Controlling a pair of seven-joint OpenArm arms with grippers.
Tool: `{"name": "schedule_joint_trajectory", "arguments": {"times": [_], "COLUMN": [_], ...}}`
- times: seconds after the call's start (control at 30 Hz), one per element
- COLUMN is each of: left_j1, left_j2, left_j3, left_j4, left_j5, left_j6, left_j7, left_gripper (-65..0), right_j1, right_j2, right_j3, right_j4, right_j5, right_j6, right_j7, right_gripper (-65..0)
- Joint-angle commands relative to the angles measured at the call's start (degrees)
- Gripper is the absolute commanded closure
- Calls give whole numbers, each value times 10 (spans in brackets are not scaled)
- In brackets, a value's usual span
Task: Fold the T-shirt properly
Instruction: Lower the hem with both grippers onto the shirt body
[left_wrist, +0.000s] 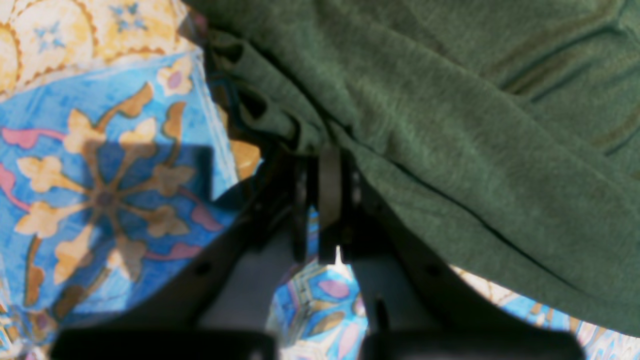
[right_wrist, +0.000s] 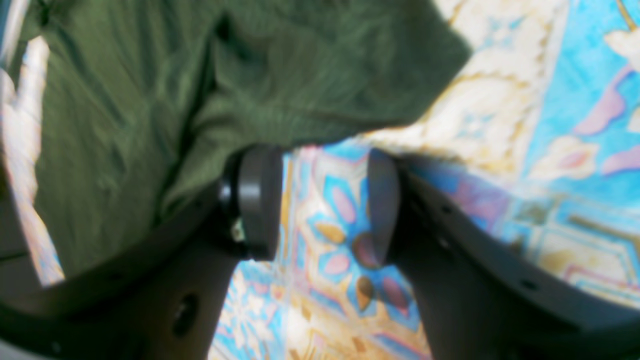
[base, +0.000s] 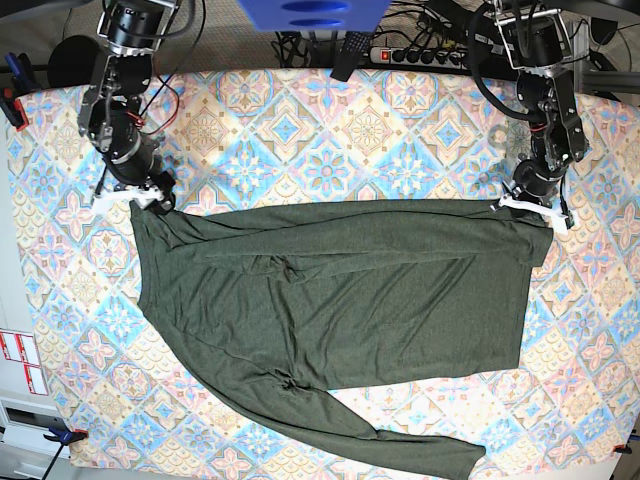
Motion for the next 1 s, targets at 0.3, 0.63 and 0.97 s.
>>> {"name": "schedule_joint_trajectory", "arguments": {"times": [0.3,0.63,0.97], "left_j1": [-4,6,23], "left_j2": [-10,-10,-28], "left_j3": [0,-2,-3], "left_j4": [10,11,22], "left_j5": [-1,-2,-5], "left_j6": [-4,-5,-6], "left_j7": [-7,-7,-7], "left_gripper": [0,0,0], "right_j1": [73,135,134], "right_j2": [5,5,7], "right_j3": [6,6,41], "right_j4": [-49,-141,-138], "right_j5": [-11,-11,-11], "right_j6": [-9,-9,-9], "right_j7": [3,5,1], "right_gripper": [-278,-272,-29]}}
